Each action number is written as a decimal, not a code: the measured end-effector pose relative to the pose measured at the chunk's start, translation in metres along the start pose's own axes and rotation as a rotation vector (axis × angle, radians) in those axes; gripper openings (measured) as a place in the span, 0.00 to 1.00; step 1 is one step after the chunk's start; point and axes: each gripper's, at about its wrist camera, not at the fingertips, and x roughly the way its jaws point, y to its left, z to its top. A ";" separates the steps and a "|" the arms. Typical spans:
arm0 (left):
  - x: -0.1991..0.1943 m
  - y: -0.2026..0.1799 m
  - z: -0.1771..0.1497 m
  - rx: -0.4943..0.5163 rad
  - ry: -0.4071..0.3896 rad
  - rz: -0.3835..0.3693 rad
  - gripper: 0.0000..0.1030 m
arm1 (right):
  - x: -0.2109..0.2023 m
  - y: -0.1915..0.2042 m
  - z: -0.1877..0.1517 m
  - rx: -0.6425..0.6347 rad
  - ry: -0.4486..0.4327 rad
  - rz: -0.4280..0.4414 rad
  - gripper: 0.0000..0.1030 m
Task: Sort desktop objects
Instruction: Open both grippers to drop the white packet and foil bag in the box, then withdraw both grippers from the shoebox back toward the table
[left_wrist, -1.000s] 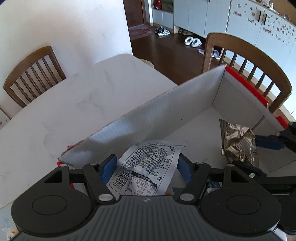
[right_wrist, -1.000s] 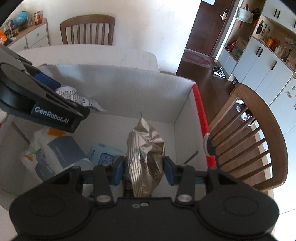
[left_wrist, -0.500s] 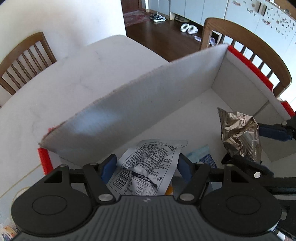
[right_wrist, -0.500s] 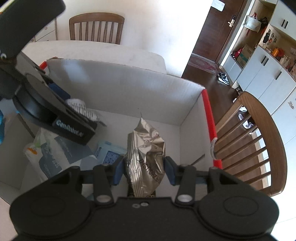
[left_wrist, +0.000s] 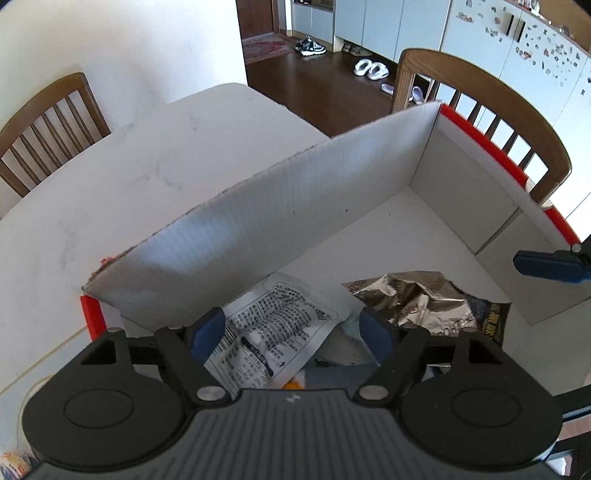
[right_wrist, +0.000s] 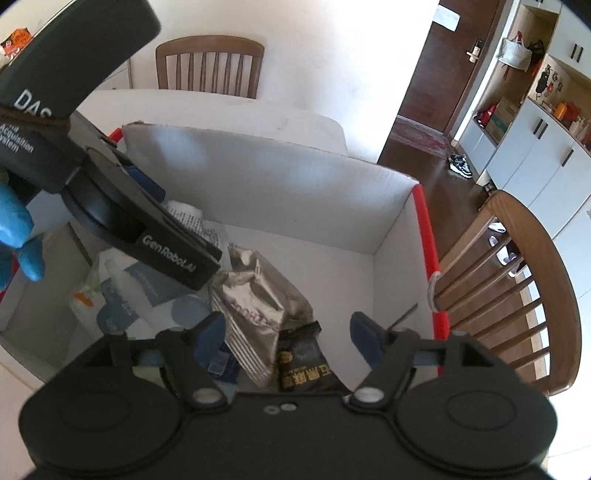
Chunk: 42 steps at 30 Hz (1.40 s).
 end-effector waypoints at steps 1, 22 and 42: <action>-0.002 0.001 0.000 -0.005 -0.005 0.000 0.78 | -0.002 -0.001 0.001 0.003 -0.002 0.001 0.72; -0.076 0.013 -0.025 -0.056 -0.163 -0.083 0.78 | -0.056 -0.004 -0.003 0.066 -0.083 0.022 0.73; -0.142 0.009 -0.073 -0.037 -0.326 -0.115 0.96 | -0.117 0.012 -0.020 0.075 -0.234 0.116 0.91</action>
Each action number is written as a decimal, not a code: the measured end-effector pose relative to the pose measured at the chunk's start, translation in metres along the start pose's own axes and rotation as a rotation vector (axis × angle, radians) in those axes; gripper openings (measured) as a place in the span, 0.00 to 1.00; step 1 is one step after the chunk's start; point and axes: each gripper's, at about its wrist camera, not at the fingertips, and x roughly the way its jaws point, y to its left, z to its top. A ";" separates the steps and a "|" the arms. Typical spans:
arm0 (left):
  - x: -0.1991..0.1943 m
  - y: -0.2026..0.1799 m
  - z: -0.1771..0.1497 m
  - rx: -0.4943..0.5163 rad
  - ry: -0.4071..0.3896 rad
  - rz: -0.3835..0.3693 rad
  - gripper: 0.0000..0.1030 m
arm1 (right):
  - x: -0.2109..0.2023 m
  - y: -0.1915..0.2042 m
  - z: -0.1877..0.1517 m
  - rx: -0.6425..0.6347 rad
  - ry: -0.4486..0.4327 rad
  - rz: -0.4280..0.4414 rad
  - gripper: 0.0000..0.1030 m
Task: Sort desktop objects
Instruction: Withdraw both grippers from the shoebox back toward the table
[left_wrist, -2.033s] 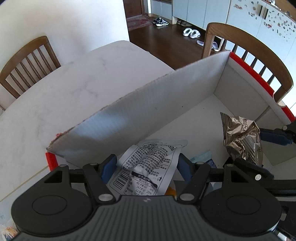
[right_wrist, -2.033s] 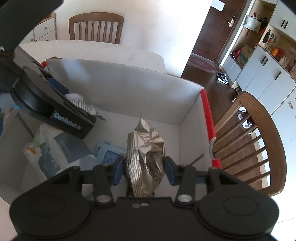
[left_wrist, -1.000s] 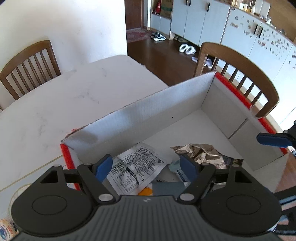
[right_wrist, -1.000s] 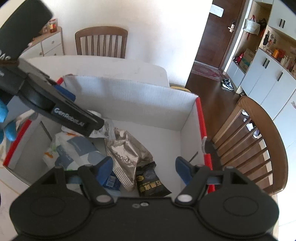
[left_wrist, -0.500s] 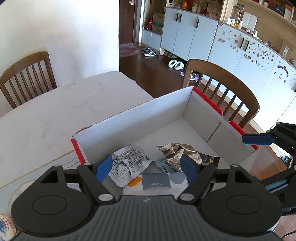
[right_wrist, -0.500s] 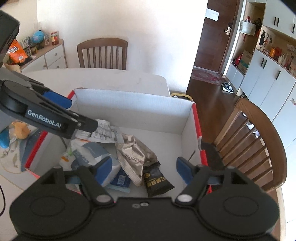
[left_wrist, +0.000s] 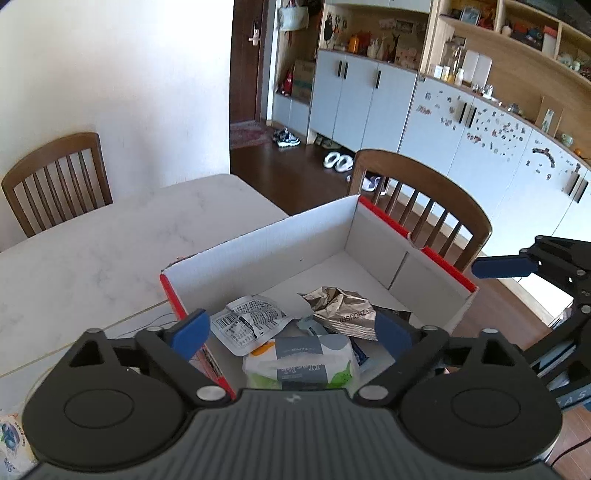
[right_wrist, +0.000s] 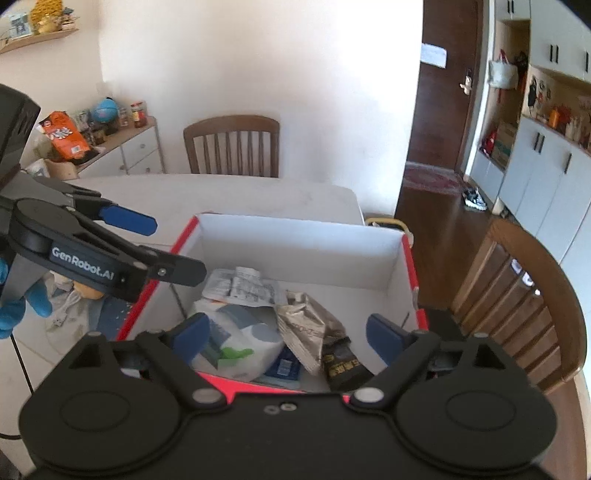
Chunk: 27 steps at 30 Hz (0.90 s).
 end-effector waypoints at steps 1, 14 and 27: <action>-0.004 0.000 -0.002 0.003 -0.006 0.001 0.97 | -0.001 0.003 0.000 -0.007 -0.004 -0.003 0.91; -0.049 0.028 -0.035 -0.056 -0.042 -0.008 1.00 | -0.016 0.036 0.000 -0.016 -0.060 -0.025 0.92; -0.098 0.101 -0.073 -0.109 -0.054 0.036 1.00 | -0.009 0.100 0.010 0.044 -0.070 -0.019 0.92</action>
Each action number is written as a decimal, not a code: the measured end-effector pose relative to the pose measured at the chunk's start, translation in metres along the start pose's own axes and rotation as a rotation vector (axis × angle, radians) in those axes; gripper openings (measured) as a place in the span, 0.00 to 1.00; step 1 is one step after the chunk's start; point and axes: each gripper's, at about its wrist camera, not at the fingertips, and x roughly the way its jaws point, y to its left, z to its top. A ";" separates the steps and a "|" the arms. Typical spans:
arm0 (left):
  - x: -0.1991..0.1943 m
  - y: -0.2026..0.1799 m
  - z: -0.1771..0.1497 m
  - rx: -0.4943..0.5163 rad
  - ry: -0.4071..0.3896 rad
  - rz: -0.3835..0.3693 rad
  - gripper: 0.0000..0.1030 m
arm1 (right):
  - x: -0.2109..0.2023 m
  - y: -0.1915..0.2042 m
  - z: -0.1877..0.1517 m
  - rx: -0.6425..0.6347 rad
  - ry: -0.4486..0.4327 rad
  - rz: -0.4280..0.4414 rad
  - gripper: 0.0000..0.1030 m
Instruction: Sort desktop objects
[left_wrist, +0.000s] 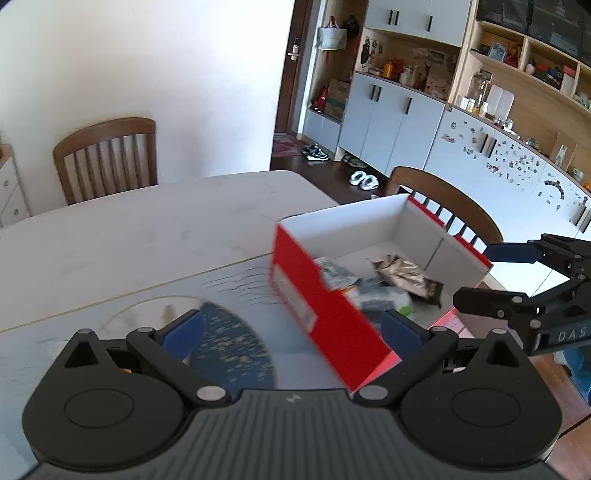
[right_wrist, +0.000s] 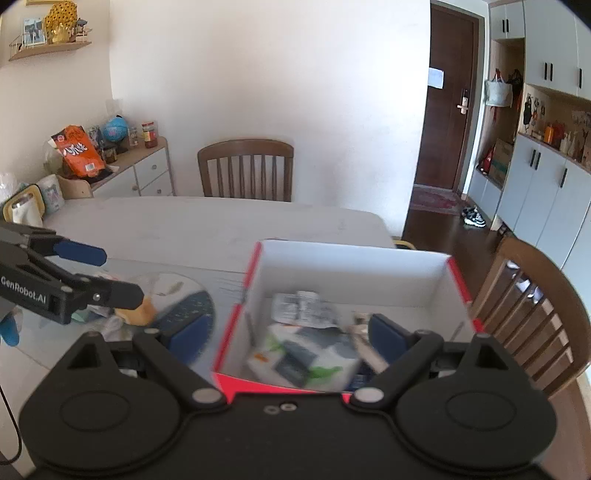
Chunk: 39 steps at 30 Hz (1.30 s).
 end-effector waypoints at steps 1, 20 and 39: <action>-0.003 0.006 -0.002 -0.001 -0.002 0.001 1.00 | 0.002 0.006 0.001 0.004 0.000 0.002 0.92; -0.027 0.127 -0.054 -0.082 0.052 0.100 1.00 | 0.055 0.112 0.002 0.025 0.048 0.015 0.92; -0.016 0.201 -0.107 -0.155 0.108 0.223 1.00 | 0.115 0.181 0.003 0.002 0.091 0.083 0.92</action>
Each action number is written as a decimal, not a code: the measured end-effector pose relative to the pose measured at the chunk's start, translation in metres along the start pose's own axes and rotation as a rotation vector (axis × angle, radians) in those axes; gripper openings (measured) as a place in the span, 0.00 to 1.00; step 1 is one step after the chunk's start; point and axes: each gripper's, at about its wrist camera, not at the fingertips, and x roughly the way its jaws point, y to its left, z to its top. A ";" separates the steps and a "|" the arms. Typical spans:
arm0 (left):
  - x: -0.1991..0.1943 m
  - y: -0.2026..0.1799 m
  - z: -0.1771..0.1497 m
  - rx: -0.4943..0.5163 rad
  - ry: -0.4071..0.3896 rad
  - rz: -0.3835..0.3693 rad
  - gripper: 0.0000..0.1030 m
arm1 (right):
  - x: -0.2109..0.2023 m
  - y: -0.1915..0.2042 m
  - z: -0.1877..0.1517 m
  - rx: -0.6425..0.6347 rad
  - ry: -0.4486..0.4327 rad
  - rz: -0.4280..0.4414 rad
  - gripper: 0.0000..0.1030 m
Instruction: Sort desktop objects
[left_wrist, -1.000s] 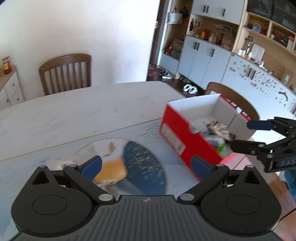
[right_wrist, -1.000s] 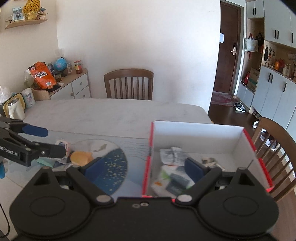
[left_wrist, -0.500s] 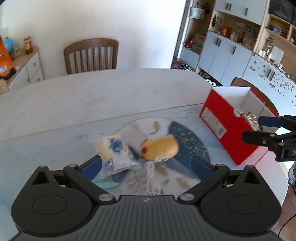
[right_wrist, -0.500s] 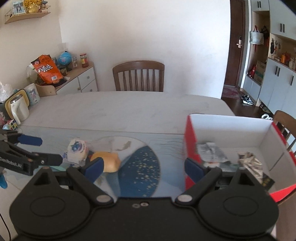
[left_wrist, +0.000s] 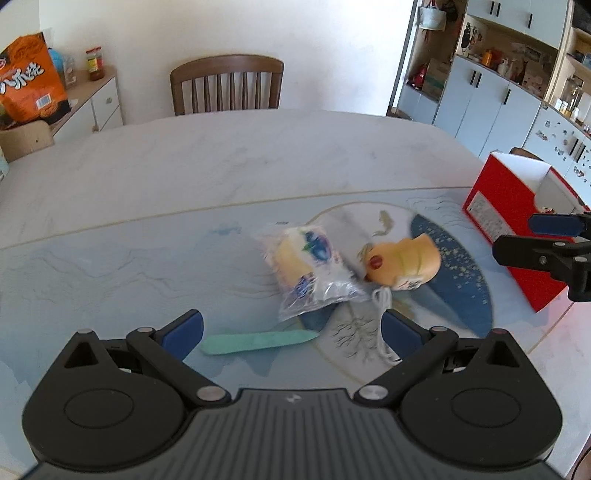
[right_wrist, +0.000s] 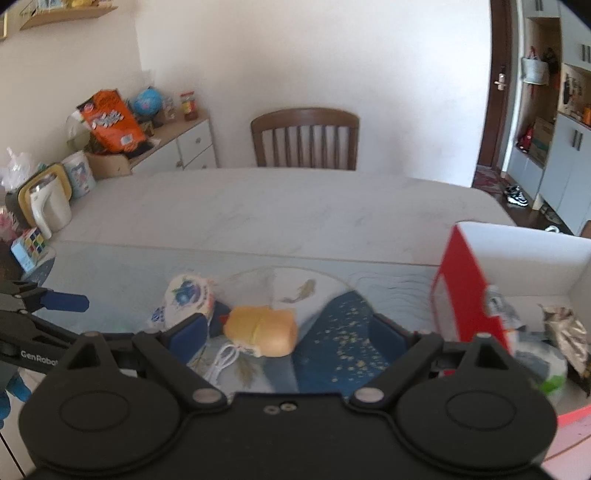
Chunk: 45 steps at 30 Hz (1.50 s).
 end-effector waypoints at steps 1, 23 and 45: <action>0.002 0.002 -0.002 0.000 0.004 0.006 1.00 | 0.002 0.002 0.000 -0.003 0.004 0.003 0.92; 0.041 0.007 -0.021 0.012 -0.056 0.134 1.00 | 0.065 0.019 -0.009 0.012 0.075 -0.028 0.92; 0.059 0.000 -0.033 -0.022 -0.074 0.188 1.00 | 0.098 0.021 -0.014 0.017 0.112 -0.052 0.91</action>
